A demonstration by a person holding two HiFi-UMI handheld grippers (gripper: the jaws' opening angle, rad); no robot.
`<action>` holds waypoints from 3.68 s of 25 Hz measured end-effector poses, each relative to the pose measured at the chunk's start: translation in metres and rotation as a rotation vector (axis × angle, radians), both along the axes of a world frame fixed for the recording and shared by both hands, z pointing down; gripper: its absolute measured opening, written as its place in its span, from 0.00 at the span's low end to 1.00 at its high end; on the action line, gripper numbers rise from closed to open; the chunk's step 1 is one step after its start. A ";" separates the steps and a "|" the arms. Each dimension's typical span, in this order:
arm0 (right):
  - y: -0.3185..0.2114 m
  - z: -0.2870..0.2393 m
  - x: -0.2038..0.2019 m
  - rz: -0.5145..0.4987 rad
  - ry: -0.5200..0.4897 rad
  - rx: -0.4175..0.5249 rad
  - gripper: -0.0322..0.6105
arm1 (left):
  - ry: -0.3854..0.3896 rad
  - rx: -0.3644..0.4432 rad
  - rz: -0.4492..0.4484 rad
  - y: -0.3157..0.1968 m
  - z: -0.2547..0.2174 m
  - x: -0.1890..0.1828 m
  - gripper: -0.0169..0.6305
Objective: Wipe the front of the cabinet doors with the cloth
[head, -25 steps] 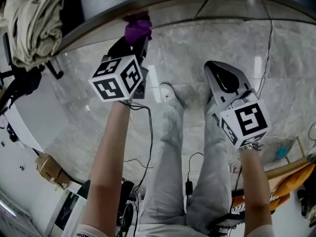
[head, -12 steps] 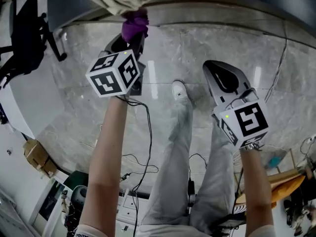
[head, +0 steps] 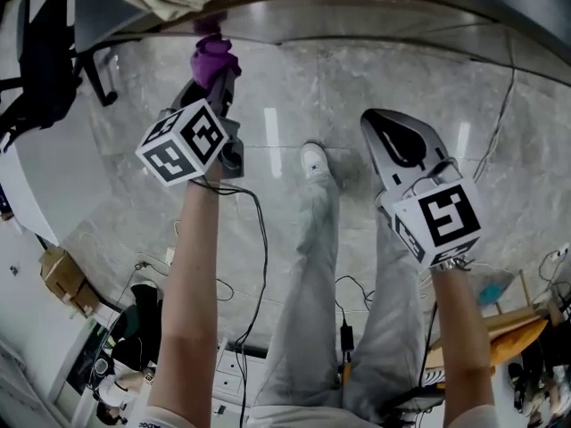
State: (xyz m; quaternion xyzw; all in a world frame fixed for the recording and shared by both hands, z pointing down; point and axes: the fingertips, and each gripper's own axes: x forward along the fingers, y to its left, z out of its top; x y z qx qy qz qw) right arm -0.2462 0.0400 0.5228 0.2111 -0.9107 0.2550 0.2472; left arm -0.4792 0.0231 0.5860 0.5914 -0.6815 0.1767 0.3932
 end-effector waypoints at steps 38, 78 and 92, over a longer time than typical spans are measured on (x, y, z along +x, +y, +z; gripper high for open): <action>-0.040 0.036 0.096 0.102 0.029 -0.026 0.09 | -0.039 -0.174 0.364 -0.075 0.082 0.149 0.24; -0.059 0.084 0.210 0.205 0.050 -0.117 0.09 | -0.026 -0.353 0.585 -0.098 0.185 0.306 0.24; -0.060 0.088 0.139 0.204 0.041 -0.098 0.09 | 0.010 -0.414 0.425 -0.091 0.200 0.196 0.24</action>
